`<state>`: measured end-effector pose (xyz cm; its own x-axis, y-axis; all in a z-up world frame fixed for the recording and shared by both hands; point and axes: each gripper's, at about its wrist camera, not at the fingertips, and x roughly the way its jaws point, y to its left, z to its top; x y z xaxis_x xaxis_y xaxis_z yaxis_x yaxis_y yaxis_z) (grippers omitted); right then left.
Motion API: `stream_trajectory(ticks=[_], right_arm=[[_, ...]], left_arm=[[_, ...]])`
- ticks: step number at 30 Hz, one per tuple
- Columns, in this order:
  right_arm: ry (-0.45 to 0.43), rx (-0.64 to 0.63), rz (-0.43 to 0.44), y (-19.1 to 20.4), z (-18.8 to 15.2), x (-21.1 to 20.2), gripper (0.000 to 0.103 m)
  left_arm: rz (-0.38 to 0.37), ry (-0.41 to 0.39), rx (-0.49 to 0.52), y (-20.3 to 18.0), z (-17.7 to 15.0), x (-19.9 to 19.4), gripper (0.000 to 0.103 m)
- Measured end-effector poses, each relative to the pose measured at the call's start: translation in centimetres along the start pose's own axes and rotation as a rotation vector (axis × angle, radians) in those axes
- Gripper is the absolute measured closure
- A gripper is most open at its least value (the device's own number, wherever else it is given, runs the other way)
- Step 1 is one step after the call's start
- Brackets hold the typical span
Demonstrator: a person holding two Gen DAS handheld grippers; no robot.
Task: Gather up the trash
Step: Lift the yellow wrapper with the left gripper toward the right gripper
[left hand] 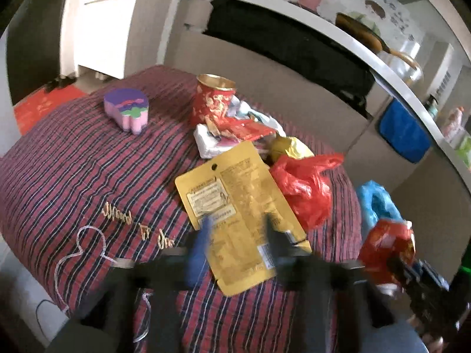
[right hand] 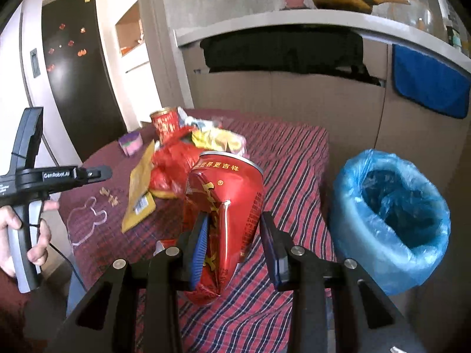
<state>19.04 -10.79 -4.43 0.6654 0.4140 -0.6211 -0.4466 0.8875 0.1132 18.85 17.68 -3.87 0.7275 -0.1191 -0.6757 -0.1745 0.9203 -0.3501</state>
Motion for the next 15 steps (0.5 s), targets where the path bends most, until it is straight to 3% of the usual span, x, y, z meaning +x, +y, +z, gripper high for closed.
stream_trajectory(ticks=[2,6,9,12,15], right_arm=[[0.003,-0.001,-0.004,0.0,-0.3,0.3,0.071],[-0.013,0.019,-0.014,-0.4,-0.9,0.2,0.071],[-0.001,0.047,-0.013,-1.3,-1.2,0.3,0.071],[0.004,0.063,-0.018,-2.2,-1.4,0.1,0.071],[0.003,0.059,-0.017,-2.5,-1.4,0.0,0.071]], left_arm=[[0.002,-0.085,0.002,-1.2,-0.8,-0.6,0.042],[0.080,-0.118,0.192,-4.8,-3.0,-0.4,0.042],[0.157,-0.105,0.340,-7.1,-6.2,0.6,0.042],[0.215,-0.090,0.412,-7.8,-8.0,2.0,0.042],[0.222,-0.026,0.456,-7.9,-7.8,4.2,0.043]])
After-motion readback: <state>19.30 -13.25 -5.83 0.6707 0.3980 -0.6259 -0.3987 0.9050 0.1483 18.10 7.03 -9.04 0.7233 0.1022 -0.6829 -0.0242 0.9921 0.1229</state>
